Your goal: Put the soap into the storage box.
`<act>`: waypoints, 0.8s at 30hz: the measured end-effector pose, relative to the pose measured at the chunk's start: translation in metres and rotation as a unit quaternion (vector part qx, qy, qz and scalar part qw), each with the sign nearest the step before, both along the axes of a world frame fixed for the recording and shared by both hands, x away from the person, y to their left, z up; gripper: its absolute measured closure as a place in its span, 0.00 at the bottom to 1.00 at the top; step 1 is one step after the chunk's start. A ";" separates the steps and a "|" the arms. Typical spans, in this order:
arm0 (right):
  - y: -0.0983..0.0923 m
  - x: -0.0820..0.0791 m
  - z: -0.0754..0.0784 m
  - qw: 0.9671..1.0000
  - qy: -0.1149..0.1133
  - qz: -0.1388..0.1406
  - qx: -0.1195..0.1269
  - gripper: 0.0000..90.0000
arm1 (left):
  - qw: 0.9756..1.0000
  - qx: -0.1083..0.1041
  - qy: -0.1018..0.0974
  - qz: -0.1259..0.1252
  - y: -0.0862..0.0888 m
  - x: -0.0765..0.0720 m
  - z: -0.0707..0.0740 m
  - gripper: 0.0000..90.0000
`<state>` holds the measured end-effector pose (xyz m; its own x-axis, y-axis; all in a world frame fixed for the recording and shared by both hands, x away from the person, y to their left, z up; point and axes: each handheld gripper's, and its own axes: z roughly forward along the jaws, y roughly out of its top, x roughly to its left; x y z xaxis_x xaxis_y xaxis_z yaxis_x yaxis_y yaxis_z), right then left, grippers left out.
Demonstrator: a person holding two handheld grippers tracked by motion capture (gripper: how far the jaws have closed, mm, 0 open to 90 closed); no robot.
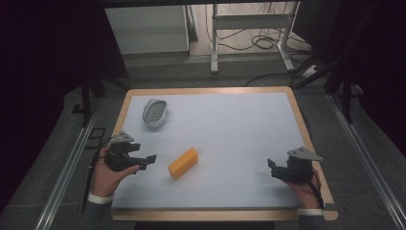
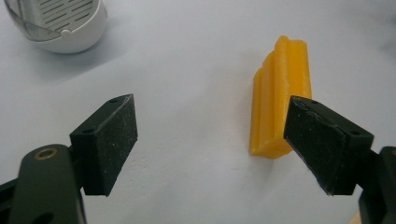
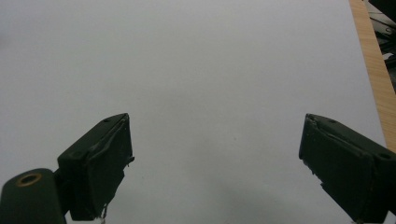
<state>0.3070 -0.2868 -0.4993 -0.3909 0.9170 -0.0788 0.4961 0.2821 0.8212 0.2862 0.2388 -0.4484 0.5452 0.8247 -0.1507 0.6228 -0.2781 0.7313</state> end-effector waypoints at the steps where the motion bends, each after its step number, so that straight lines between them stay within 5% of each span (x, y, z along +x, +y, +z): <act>1: 0.000 0.000 0.000 1.000 -0.001 -0.001 -0.002 0.11 | 1.000 -0.001 -0.005 -0.002 -0.003 0.000 0.001 0.21; 24: -0.001 -0.001 0.000 1.000 -0.002 -0.011 -0.011 0.11 | 0.997 0.035 0.014 -0.062 -0.047 0.012 0.002 0.19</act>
